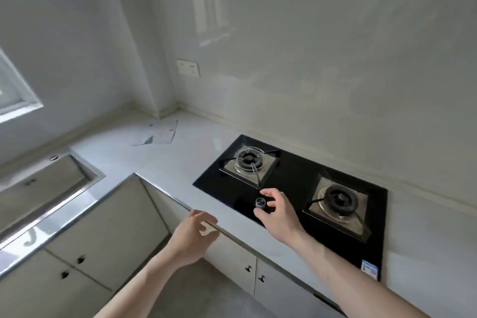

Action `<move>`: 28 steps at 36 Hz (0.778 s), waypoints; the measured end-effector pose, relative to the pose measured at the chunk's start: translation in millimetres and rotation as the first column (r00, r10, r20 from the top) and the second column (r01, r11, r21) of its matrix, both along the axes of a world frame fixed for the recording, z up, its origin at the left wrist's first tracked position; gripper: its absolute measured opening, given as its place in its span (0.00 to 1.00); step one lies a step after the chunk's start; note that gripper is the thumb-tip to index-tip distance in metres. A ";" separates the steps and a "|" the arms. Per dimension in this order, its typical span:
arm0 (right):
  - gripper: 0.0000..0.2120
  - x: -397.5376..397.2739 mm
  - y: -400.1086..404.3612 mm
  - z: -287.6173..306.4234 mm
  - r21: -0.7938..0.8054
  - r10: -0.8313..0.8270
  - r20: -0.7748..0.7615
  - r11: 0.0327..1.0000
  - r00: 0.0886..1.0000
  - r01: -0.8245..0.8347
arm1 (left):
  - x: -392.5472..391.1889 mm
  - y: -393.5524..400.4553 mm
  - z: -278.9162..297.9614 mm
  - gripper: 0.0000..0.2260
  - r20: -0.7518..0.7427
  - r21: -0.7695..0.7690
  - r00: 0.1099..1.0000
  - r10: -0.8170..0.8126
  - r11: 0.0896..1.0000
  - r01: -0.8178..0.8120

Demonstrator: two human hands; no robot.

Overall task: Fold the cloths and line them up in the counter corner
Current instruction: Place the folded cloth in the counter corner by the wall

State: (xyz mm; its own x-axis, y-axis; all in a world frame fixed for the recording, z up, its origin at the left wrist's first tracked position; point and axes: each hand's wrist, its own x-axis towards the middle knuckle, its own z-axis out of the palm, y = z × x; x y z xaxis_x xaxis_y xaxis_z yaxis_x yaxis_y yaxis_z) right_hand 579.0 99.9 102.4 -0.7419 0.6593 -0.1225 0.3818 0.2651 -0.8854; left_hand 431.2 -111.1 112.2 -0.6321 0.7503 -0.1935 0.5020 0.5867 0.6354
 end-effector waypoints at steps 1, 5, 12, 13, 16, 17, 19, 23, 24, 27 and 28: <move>0.20 -14.4 -7.6 3.2 0.008 0.037 0.003 0.999 0.999 -0.037 | -10.8 -11.4 0.8 0.07 0.001 0.009 1.000 0.029 1.000 -0.029; 0.21 -70.5 -32.2 13.6 0.032 0.159 0.023 0.987 0.987 -0.160 | -52.3 -53.1 2.1 0.07 -0.011 0.050 0.991 0.137 0.989 -0.136; 0.19 -171.2 -55.7 13.5 0.007 0.262 0.031 0.965 0.964 -0.263 | -123.3 -94.9 -2.4 0.08 -0.015 0.053 0.964 0.264 0.963 -0.263; 0.18 -186.3 -57.4 11.3 0.003 0.273 0.031 0.962 0.962 -0.273 | -134.9 -98.1 -3.3 0.08 -0.019 0.050 0.964 0.267 0.963 -0.265; 0.17 -231.6 -60.2 4.6 -0.012 0.304 0.024 0.953 0.952 -0.304 | -173.9 -101.8 -5.6 0.08 -0.017 0.050 0.960 0.280 0.959 -0.279; 0.17 -246.1 -59.9 2.6 -0.017 0.311 0.027 0.951 0.950 -0.310 | -188.2 -101.9 -7.1 0.08 -0.014 0.047 0.958 0.285 0.958 -0.284; 0.17 -272.8 -58.1 0.0 -0.029 0.315 0.038 0.949 0.948 -0.314 | -217.0 -100.5 -8.8 0.08 -0.008 0.036 0.956 0.294 0.955 -0.293; 0.16 -324.1 -49.1 -1.9 -0.040 0.319 0.053 0.948 0.946 -0.317 | -276.3 -92.2 -10.1 0.08 -0.012 -0.001 0.962 0.274 0.962 -0.274; 0.16 -337.3 -45.8 -1.9 -0.036 0.323 0.055 0.946 0.945 -0.321 | -291.3 -89.3 -10.9 0.08 -0.015 -0.011 0.963 0.270 0.963 -0.271; 0.15 -374.6 -34.6 -1.4 0.004 0.332 0.062 0.943 0.941 -0.333 | -334.6 -81.8 -15.2 0.09 -0.031 -0.007 0.955 0.294 0.956 -0.294; 0.16 -385.5 -31.7 -1.0 0.010 0.331 0.069 0.943 0.941 -0.333 | -347.7 -80.6 -18.0 0.10 -0.036 -0.010 0.952 0.304 0.952 -0.305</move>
